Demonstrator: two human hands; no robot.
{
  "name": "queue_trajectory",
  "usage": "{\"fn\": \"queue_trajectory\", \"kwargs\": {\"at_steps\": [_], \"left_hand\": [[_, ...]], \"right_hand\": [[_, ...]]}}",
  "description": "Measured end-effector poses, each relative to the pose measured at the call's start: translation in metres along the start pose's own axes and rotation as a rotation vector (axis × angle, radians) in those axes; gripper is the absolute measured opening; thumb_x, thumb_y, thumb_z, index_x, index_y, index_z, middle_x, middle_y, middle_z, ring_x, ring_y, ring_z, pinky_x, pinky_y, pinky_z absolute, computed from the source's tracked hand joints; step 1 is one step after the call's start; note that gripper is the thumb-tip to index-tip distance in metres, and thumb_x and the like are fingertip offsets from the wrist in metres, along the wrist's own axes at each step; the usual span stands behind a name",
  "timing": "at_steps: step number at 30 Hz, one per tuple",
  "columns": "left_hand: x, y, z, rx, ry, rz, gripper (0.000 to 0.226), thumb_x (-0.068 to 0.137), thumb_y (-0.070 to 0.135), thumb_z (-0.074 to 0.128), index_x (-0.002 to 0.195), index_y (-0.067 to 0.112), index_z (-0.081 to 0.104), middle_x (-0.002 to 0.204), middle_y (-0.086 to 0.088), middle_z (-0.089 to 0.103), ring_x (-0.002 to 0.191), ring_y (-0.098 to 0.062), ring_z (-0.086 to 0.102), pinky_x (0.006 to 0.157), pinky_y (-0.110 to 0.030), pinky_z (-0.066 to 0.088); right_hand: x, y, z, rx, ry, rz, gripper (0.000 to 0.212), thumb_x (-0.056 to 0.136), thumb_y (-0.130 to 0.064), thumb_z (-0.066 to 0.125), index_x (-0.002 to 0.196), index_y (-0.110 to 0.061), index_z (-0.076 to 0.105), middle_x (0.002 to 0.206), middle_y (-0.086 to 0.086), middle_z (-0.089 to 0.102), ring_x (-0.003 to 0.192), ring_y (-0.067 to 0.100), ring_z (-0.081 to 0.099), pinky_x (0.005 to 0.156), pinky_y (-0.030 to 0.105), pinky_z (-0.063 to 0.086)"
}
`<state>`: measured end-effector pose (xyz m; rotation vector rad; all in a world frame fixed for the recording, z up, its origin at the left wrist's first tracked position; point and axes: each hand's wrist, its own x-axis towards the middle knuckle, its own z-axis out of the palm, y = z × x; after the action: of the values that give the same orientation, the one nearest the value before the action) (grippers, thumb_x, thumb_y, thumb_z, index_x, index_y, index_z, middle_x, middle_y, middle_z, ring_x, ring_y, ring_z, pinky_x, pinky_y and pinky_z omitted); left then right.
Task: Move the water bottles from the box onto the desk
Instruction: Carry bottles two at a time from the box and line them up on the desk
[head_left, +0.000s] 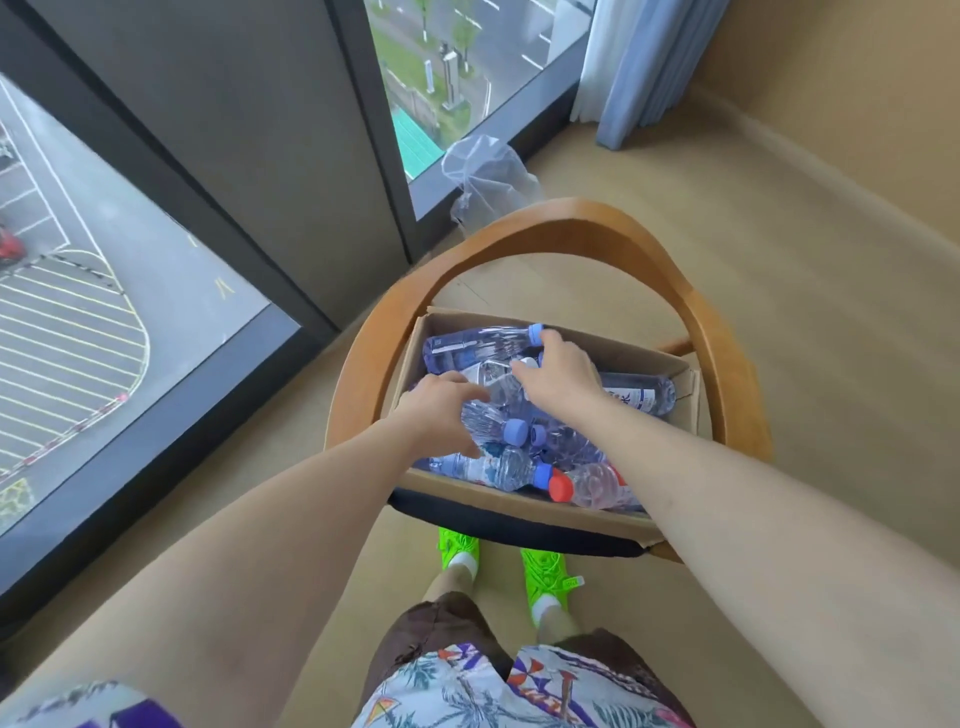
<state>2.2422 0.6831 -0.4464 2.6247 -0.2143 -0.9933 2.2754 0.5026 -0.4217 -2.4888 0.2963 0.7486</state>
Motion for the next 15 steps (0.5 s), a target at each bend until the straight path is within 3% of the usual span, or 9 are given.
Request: {"fn": "queue_trajectory", "kwargs": {"at_steps": [6,9,12,15], "left_hand": [[0.008,-0.013,-0.002,0.068,0.052,0.142,0.064,0.08,0.015,0.081,0.137,0.038,0.059,0.139,0.008,0.057,0.126,-0.018,0.052,0.097,-0.038,0.055],[0.012,-0.017,-0.002,0.127,0.027,0.203,0.067,0.08,0.019,0.083,0.139,0.036,0.055,0.143,0.005,0.052,0.128,-0.02,0.051,0.101,-0.042,0.052],[0.02,-0.02,0.0,0.174,0.019,0.246,0.065,0.079,0.026,0.085,0.136,0.033,0.053,0.139,0.001,0.051,0.124,-0.023,0.05,0.101,-0.043,0.05],[0.027,-0.022,0.0,0.152,0.003,0.259,0.064,0.077,0.026,0.087,0.129,0.033,0.051,0.132,0.002,0.052,0.117,-0.021,0.051,0.096,-0.042,0.052]], "right_hand": [[0.028,-0.019,0.024,0.481,0.092,0.33,0.076,0.086,-0.054,0.074,0.139,-0.006,0.047,0.134,0.013,0.06,0.116,0.031,0.059,0.094,0.043,0.052],[0.04,-0.019,0.036,0.715,0.136,0.459,0.068,0.083,-0.051,0.079,0.128,-0.005,0.057,0.12,0.011,0.066,0.098,0.028,0.06,0.081,0.037,0.048],[0.056,-0.022,0.041,0.884,0.185,0.574,0.065,0.078,-0.052,0.084,0.117,-0.006,0.06,0.101,0.006,0.063,0.09,0.028,0.057,0.08,0.036,0.044],[0.065,-0.028,0.046,0.985,0.249,0.663,0.065,0.073,-0.049,0.089,0.112,-0.004,0.062,0.103,0.006,0.063,0.09,0.028,0.056,0.08,0.034,0.043]]}}
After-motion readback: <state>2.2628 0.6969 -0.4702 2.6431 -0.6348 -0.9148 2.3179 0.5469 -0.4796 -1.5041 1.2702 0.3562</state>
